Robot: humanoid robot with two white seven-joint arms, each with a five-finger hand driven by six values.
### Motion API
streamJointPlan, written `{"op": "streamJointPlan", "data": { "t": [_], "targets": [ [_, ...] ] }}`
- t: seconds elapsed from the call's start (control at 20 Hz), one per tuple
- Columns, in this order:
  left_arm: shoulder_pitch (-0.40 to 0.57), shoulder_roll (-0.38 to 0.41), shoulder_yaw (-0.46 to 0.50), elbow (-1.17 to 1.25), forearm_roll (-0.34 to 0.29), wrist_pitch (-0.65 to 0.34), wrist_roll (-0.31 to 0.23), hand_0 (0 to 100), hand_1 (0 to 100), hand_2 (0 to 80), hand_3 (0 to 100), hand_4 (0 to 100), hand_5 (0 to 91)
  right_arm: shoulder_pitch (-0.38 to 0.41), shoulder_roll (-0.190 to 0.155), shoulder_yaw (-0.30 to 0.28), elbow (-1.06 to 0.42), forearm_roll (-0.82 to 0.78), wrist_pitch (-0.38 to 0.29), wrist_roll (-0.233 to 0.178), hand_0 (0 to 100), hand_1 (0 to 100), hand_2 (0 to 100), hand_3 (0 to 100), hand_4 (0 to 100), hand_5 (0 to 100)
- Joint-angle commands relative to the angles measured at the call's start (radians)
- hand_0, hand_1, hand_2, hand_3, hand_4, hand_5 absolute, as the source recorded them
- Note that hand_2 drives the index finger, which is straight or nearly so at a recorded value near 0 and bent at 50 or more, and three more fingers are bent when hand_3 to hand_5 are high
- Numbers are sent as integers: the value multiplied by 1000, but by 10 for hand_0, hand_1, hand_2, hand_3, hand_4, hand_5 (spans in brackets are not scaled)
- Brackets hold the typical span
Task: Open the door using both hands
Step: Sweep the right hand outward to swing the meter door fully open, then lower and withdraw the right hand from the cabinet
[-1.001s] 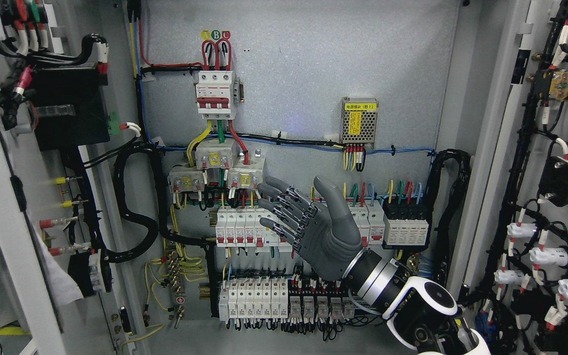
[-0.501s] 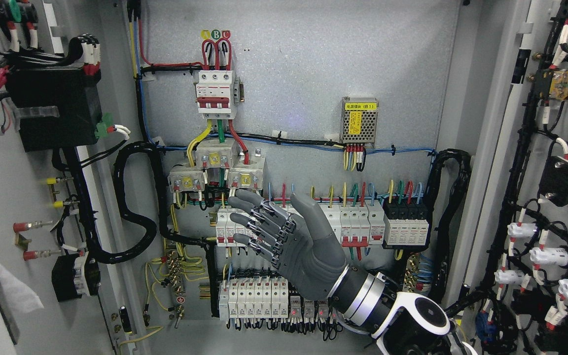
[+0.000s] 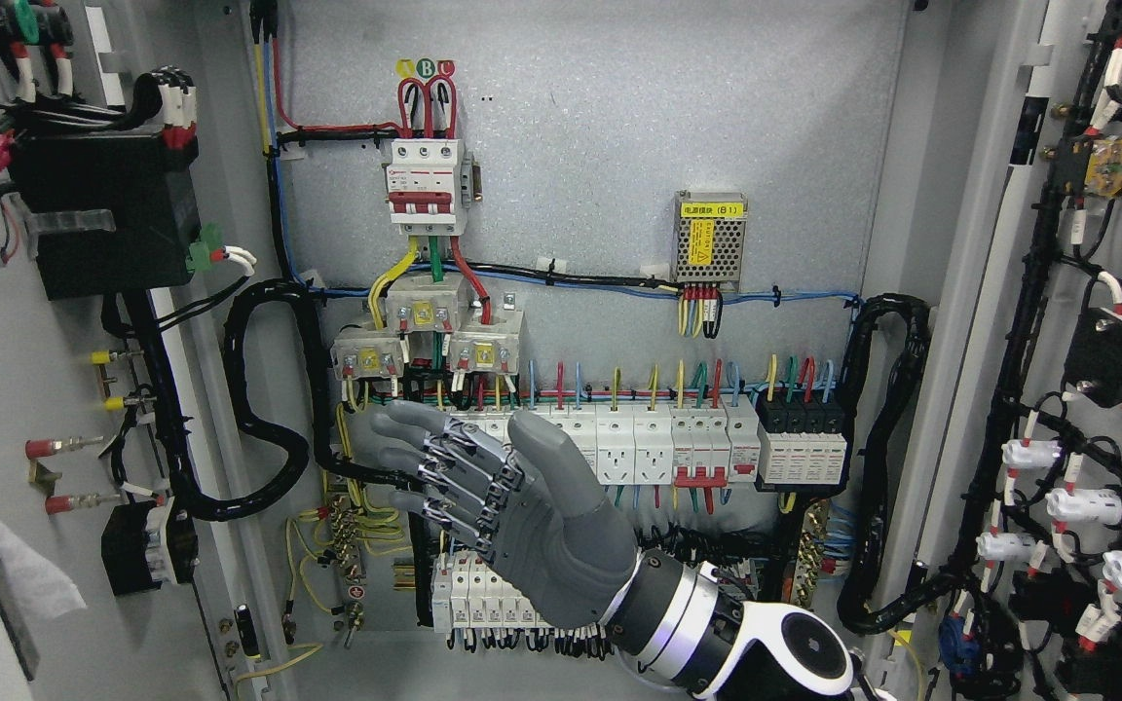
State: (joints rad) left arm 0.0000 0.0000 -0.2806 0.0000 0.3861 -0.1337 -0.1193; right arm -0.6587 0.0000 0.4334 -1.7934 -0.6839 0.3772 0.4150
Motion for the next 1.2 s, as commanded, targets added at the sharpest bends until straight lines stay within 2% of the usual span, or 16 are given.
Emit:
{"op": "streamJointPlan", "data": {
  "t": [0.0,0.25,0.3,0.4,0.45,0.9,1.15],
  "targets": [
    [26,29,0,-8,-1,0,0,288,0,27,27,34,0,-1,0,200,8,0,-61,-1,218,0,0,0,0,0],
    [29,31,0,-8,-1,0,0,288,0,27,27,35,0,-1,0,295,60,-3,-69,1,218,0,0,0,0,0],
    [29,31,0,-8,-1,0,0,288,0,27,27,35,0,-1,0,309,63,-3,-75,8,218,0,0,0,0,0],
    [29,31,0,-8,-1,0,0,288,0,27,27,35,0,-2,0,333,66,-3,-81,57,218,0,0,0,0,0],
    [29,31,0,-8,-1,0,0,288,0,27,27,35,0,-7,0,341,68,-3,-83,70,218,0,0,0,0,0],
    [29,31,0,-8,1,0,-2,288,0,27,27,36,0,-64,0,349,114,-6,-118,73,218,0,0,0,0,0],
    [28,29,1,-9,1,-1,-3,288,0,27,27,34,0,-78,0,380,120,-6,-119,73,218,0,0,0,0,0]
  ]
}}
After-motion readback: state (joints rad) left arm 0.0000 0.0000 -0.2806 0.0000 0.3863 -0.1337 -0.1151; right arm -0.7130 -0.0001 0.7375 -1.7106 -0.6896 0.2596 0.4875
